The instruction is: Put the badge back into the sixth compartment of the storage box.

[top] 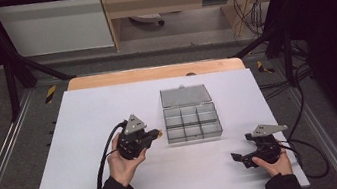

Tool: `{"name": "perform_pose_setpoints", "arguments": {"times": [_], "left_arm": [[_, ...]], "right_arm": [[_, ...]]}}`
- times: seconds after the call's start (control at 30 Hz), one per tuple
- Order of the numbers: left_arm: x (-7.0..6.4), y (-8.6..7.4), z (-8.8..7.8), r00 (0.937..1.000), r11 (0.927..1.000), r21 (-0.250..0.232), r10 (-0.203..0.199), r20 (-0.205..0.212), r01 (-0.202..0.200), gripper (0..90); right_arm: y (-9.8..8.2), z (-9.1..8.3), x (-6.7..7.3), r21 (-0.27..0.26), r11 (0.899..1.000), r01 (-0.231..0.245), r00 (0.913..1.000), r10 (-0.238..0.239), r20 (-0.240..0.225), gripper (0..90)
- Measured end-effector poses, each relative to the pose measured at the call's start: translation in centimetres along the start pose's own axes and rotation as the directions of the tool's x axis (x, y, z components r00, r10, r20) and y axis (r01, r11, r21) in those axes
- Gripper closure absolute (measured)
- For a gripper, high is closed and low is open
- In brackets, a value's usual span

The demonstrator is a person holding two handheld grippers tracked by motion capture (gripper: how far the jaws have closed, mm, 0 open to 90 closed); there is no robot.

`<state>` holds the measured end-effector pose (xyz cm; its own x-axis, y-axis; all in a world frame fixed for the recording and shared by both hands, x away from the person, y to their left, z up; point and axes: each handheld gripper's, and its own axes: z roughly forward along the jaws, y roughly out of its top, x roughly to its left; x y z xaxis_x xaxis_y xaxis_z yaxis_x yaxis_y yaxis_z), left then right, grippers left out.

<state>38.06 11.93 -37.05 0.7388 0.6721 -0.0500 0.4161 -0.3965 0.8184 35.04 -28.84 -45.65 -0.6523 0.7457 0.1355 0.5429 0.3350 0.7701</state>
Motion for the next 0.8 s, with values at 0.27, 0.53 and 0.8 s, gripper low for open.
{"name": "perform_pose_setpoints", "arguments": {"times": [0.27,0.53,0.8], "left_arm": [[-0.5,0.7,0.6,0.9998,1.0,-0.005,0.008,0.016,-0.008,88.6],[-0.9,1.3,1.3,0.9996,0.9999,-0.01,0.003,0.026,-0.003,88.6],[-1.1,2.1,1.8,0.9996,0.9998,-0.017,0.001,0.029,0.0,88.6]], "right_arm": [[0.0,0.0,0.0,0.001,1.0,0.0,1.0,0.0,0.0,0.5],[0.0,0.0,0.0,0.002,1.0,0.002,1.0,-0.002,-0.001,0.5],[0.0,0.0,0.0,0.002,1.0,0.002,1.0,-0.002,-0.001,0.5]]}}
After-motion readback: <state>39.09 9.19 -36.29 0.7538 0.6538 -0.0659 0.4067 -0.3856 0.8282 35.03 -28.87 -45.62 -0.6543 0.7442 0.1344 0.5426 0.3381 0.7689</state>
